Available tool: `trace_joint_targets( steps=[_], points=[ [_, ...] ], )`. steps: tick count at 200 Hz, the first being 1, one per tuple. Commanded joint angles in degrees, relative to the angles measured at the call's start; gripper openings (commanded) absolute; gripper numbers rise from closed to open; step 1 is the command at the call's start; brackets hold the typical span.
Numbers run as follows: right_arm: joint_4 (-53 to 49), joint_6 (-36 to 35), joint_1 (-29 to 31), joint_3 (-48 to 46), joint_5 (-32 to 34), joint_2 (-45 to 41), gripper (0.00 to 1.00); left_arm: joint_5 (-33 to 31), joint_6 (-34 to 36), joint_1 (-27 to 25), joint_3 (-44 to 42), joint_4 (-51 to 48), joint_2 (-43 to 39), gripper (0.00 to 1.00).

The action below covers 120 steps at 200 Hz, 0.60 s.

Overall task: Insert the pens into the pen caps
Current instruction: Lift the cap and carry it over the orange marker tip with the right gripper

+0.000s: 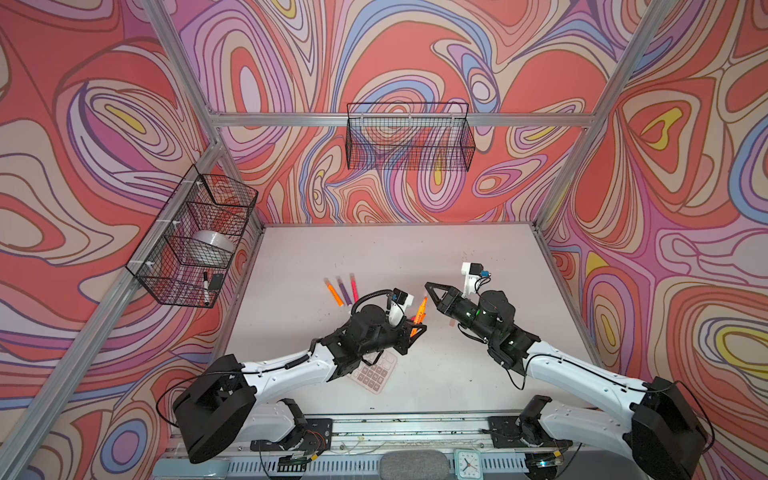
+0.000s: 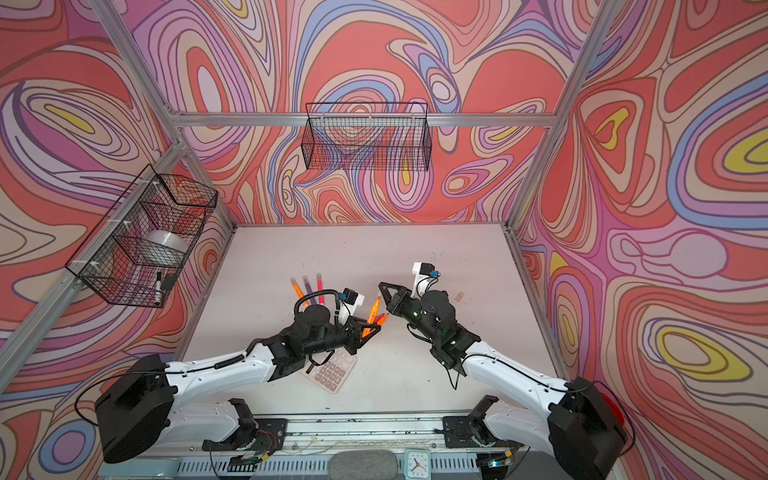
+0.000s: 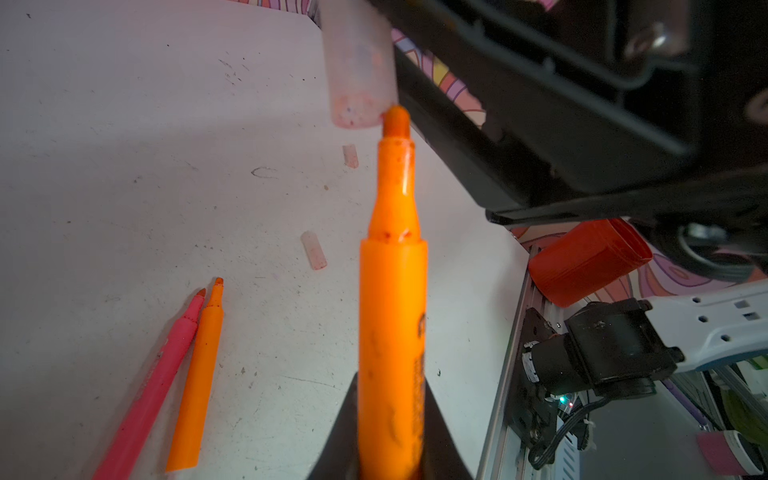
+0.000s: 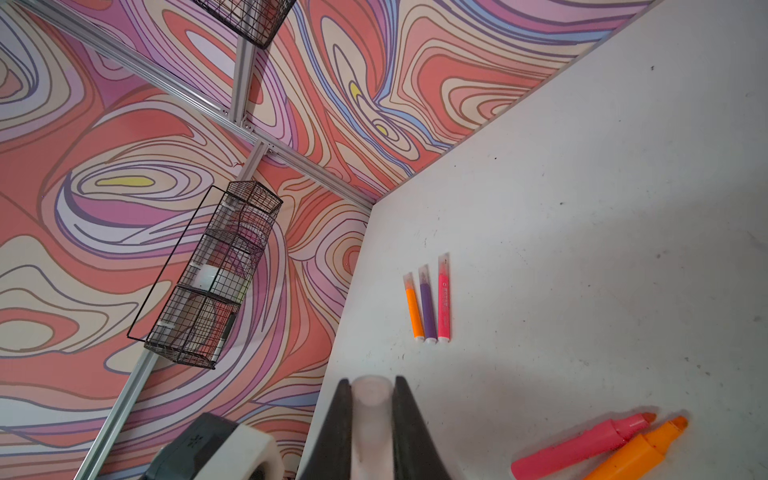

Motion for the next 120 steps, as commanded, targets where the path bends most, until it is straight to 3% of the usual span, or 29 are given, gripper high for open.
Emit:
trace_joint_targets(
  steps=[1,120],
  points=[
    [-0.01,-1.39,0.55,2.17,1.69,-0.53,0.01,-0.24,-0.53,-0.44,0.39,2.68,0.71,0.00],
    [-0.71,-2.36,2.22,0.49,2.09,-0.99,0.02,-2.65,-0.21,-0.40,0.22,1.44,-0.95,0.00]
  ],
)
